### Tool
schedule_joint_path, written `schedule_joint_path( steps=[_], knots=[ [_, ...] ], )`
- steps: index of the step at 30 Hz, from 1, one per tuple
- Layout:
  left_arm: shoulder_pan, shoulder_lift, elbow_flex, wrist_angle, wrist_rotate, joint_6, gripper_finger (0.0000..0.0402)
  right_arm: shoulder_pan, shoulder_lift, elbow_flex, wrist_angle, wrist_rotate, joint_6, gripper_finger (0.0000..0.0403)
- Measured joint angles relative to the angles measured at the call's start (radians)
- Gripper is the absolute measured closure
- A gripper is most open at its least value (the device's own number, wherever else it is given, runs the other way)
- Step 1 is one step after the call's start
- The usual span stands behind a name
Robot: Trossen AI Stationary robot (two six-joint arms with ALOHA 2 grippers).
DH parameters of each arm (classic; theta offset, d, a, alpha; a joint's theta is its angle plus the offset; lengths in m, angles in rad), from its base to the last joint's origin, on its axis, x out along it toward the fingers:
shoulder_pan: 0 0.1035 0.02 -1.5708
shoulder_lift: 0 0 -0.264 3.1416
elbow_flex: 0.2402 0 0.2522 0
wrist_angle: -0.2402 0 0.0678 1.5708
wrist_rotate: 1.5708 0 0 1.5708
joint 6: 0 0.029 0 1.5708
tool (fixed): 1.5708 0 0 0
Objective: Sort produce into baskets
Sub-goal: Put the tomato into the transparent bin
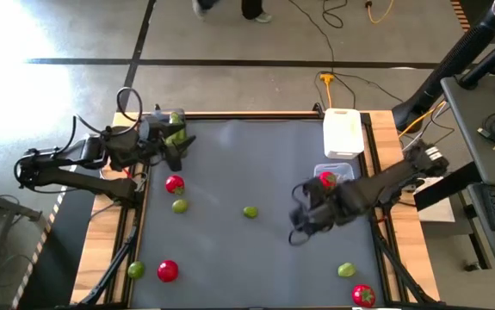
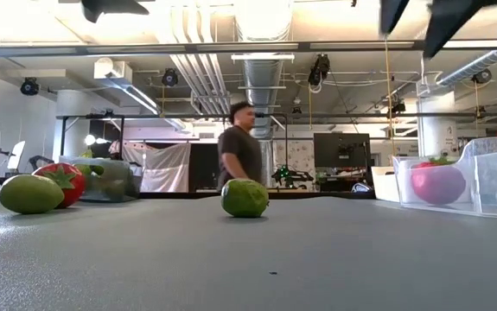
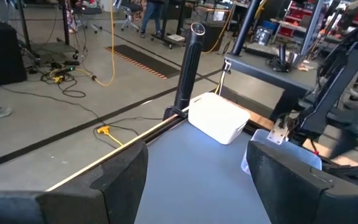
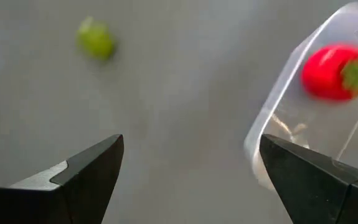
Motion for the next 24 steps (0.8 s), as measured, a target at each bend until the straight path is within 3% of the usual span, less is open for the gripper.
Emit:
schedule_joint_path(
  steps=[9,18,24],
  knots=[
    [0.000,0.037,0.000,0.032,0.000,0.038,0.0145,0.208,0.201,0.220,-0.027,-0.336,0.027,0.0035],
    [0.000,0.067,0.000,0.057,0.024,0.084,0.0145,0.370,0.258,0.225,-0.021,-0.595,0.223,0.0035],
    [-0.001,0.083,0.000,0.050,0.110,0.102,0.0145,0.452,0.314,0.191,0.026,-0.656,0.334,0.0035]
  ],
)
